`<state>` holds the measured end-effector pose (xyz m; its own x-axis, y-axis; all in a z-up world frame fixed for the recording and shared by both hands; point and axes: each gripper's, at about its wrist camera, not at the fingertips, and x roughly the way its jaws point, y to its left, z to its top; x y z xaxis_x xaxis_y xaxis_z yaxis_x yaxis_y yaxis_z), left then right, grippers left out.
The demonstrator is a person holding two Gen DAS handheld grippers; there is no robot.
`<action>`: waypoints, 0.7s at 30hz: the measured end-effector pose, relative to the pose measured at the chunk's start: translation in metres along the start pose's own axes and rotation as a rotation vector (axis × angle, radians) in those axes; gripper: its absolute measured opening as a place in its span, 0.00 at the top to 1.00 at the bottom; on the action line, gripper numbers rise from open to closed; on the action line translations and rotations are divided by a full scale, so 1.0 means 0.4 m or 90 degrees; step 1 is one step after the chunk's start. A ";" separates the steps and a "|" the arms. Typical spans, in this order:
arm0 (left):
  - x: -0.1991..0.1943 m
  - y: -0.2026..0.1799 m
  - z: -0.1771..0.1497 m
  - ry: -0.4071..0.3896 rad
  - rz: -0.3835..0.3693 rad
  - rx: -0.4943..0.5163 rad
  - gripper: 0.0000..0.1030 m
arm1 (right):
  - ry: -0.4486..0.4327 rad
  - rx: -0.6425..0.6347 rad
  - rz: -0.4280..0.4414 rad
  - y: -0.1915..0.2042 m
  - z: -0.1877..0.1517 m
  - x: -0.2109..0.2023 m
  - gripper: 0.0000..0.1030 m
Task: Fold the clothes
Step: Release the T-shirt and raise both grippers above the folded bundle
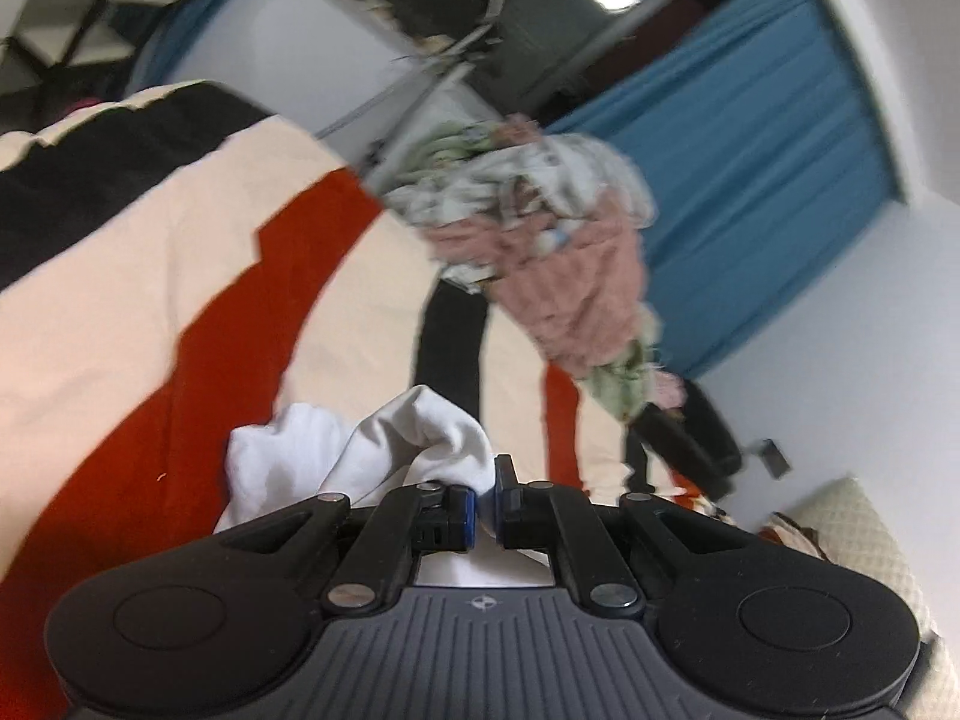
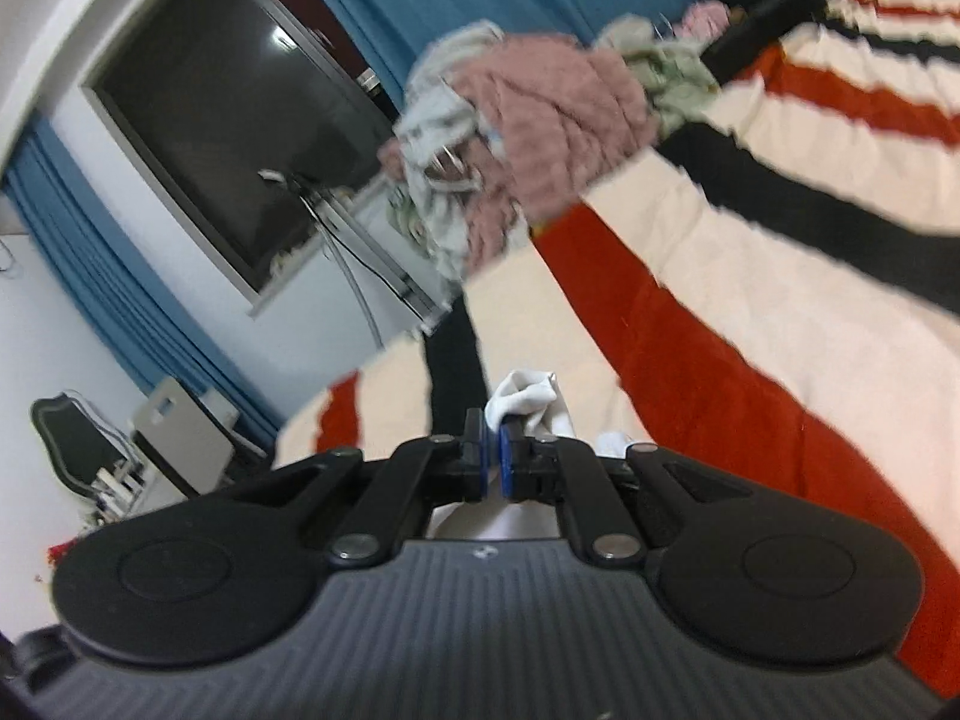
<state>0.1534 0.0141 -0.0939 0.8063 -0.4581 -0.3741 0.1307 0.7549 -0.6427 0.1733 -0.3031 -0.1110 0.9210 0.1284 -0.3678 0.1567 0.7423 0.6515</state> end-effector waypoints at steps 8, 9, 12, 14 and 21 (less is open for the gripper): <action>0.088 0.071 0.011 0.007 -0.006 -0.023 0.94 | 0.025 0.025 0.013 -0.041 -0.020 0.070 0.92; 0.095 0.075 0.014 0.004 -0.006 -0.024 0.94 | 0.024 0.014 0.020 -0.037 -0.018 0.075 0.91; 0.098 0.083 0.013 0.012 -0.006 -0.020 0.88 | 0.049 -0.014 0.053 -0.036 -0.012 0.103 0.88; 0.095 0.074 0.014 0.033 -0.010 -0.004 0.52 | 0.078 0.008 0.066 -0.048 -0.009 0.118 0.60; 0.040 0.011 -0.004 0.004 0.010 0.095 0.05 | 0.059 -0.100 0.097 0.044 -0.043 0.038 0.00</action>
<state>0.1660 0.0095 -0.1038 0.8056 -0.4485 -0.3871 0.2030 0.8228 -0.5309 0.1840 -0.2768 -0.1168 0.8918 0.3020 -0.3370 -0.0463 0.8016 0.5960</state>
